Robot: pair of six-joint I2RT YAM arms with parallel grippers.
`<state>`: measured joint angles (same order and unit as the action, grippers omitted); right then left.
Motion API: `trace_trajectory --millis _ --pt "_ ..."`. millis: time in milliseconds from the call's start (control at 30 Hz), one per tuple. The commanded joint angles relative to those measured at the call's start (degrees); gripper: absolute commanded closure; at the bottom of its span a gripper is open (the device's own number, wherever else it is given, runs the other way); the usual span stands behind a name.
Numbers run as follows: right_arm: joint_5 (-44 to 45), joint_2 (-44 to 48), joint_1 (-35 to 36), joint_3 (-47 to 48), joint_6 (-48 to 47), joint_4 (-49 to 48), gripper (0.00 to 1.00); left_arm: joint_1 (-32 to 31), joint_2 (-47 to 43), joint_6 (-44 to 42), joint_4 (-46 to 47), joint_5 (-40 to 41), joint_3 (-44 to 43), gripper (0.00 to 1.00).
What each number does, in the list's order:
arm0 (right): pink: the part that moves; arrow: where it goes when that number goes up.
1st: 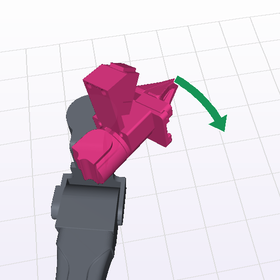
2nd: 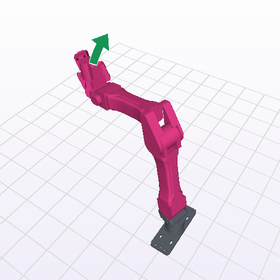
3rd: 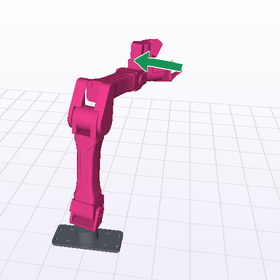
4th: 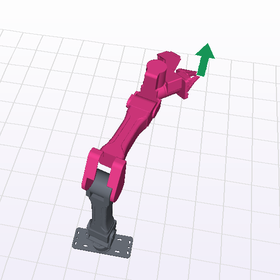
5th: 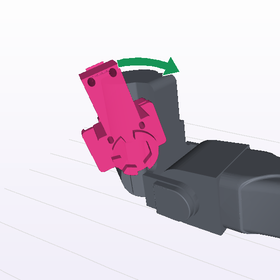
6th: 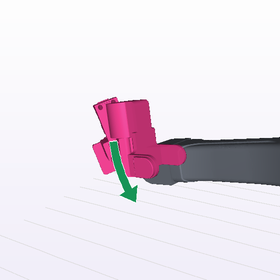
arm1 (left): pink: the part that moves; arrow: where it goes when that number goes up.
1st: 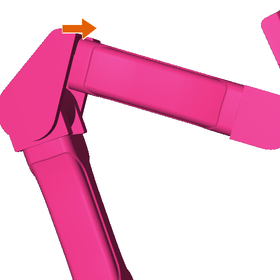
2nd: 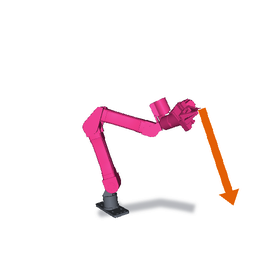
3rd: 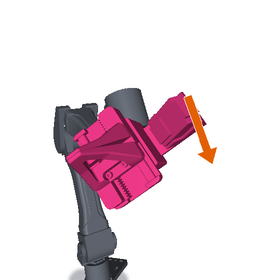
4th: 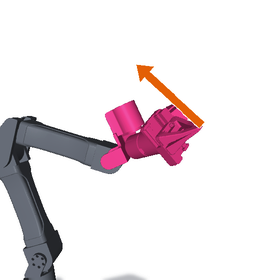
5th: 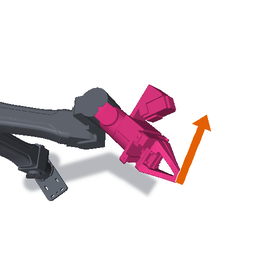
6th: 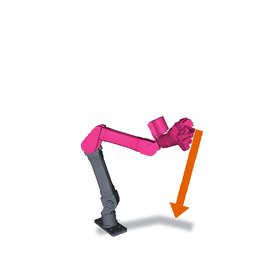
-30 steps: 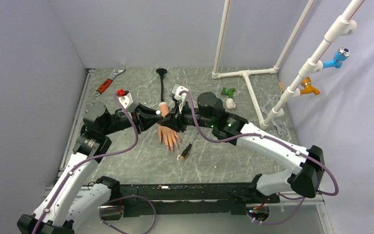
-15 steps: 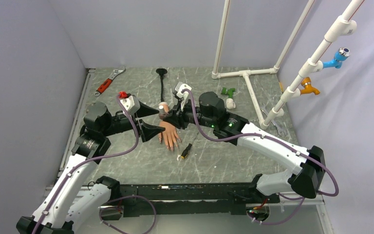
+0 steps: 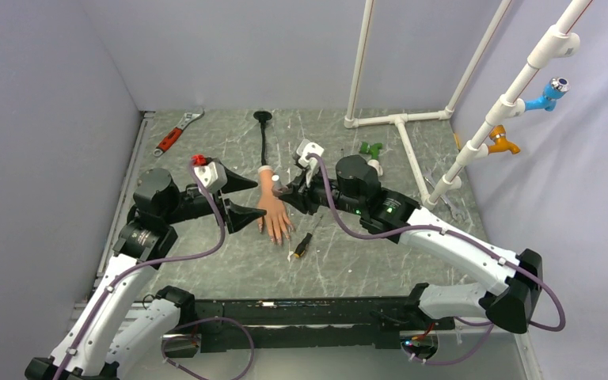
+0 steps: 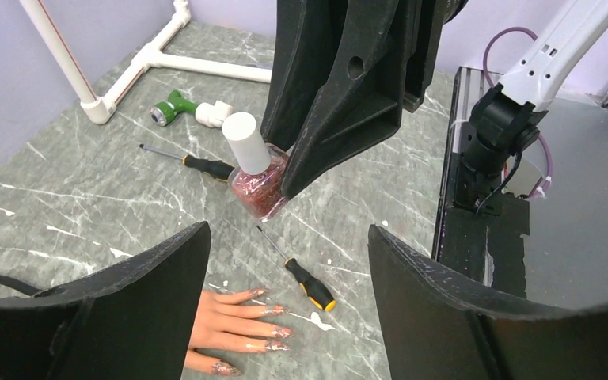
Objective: Paint the nails
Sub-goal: Unscrew the nail polish bottle.
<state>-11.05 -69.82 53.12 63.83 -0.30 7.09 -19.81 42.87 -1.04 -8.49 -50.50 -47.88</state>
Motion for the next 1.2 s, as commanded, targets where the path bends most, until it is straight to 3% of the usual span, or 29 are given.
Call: trace_trajectory --millis 0,133,367,767,1167 --pt "-0.01 3.38 -0.18 -1.16 -1.12 1.34 1.0 0.32 -0.03 -2.93 -0.73 -3.51 -2.84 0.24" --pt "-1.85 3.55 -0.26 -1.38 -0.48 4.04 1.0 0.31 -0.73 -6.42 -2.65 -7.07 -3.04 0.27" --pt "-12.44 4.07 -0.12 -2.02 -2.07 9.77 1.0 -0.14 -0.56 -9.5 -1.75 -11.42 -1.07 0.29" --pt "-18.99 2.5 -0.14 2.37 -6.53 17.59 1.0 -3.01 4.3 -12.38 -7.68 -14.79 -3.49 0.37" --pt "-21.34 0.52 -0.11 4.01 -7.48 18.68 1.0 -6.98 5.61 -14.35 -10.02 -11.45 -3.88 0.41"
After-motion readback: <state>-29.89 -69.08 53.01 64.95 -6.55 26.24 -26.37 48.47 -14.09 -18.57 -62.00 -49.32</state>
